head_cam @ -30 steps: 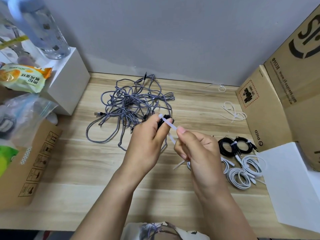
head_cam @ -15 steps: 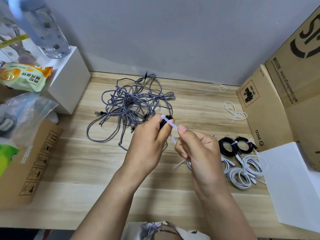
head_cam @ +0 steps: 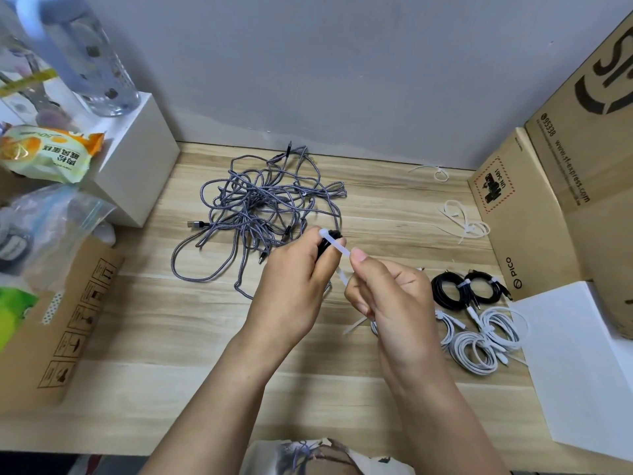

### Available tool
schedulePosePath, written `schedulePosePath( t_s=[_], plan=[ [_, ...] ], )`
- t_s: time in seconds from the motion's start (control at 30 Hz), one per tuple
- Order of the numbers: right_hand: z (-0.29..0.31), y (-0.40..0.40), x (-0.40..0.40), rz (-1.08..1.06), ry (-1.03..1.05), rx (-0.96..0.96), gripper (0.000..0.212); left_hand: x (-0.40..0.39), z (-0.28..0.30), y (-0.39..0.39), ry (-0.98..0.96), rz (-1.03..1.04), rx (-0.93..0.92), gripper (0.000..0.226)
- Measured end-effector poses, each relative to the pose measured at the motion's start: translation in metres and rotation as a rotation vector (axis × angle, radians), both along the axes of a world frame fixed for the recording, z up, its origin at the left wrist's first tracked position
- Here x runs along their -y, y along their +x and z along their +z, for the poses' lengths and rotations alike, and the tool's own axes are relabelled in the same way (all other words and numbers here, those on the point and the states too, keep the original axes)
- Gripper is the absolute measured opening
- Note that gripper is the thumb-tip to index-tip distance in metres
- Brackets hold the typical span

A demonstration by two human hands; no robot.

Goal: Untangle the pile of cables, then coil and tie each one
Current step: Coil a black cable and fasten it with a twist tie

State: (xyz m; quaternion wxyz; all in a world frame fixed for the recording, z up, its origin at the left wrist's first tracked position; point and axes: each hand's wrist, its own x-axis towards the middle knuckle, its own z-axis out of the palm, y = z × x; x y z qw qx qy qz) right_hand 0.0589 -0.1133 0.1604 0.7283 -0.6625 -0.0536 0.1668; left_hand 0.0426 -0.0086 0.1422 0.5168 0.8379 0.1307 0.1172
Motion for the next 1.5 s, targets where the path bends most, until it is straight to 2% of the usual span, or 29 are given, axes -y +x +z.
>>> schedulePosePath(
  t_s=[0.23,0.57,0.7,0.77,0.9,1.0,1.07,1.17,1.27,1.33,1.5],
  plan=[
    [-0.001,0.001,0.000,-0.025,0.001,-0.018,0.047,0.000,-0.001,0.001,0.018,0.000,-0.009,0.040],
    [-0.004,0.006,0.001,-0.045,0.089,-0.122,0.056,-0.001,-0.011,-0.003,0.218,-0.070,-0.024,0.026],
    [-0.006,0.007,0.000,-0.013,0.129,-0.143,0.047,-0.001,-0.015,-0.001,0.249,-0.093,-0.022,0.025],
    [-0.010,0.011,0.001,-0.015,0.126,-0.155,0.054,0.001,-0.014,-0.002,0.233,-0.106,-0.014,0.020],
    [-0.017,0.017,0.003,0.021,0.091,-0.242,0.060,-0.006,-0.011,-0.003,0.317,-0.277,-0.031,0.019],
    [-0.021,0.022,0.008,0.109,-0.004,-0.240,0.061,-0.022,-0.015,-0.002,0.446,-0.481,-0.093,0.036],
    [-0.020,0.024,0.010,0.171,-0.098,-0.182,0.054,-0.033,-0.017,-0.003,0.360,-0.584,-0.109,0.040],
    [-0.020,0.028,0.010,0.131,-0.108,-0.152,0.031,-0.037,-0.017,-0.005,0.238,-0.572,-0.080,0.034],
    [-0.021,0.033,0.007,0.216,-0.114,-0.179,0.030,-0.034,-0.014,-0.006,0.129,-0.569,-0.034,0.027],
    [-0.022,0.035,0.006,0.267,-0.109,-0.227,0.028,-0.032,-0.014,-0.006,0.092,-0.570,-0.028,0.031],
    [-0.026,0.040,0.004,0.239,0.022,-0.286,0.013,-0.032,-0.019,-0.007,0.078,-0.562,-0.007,0.028]
  ],
)
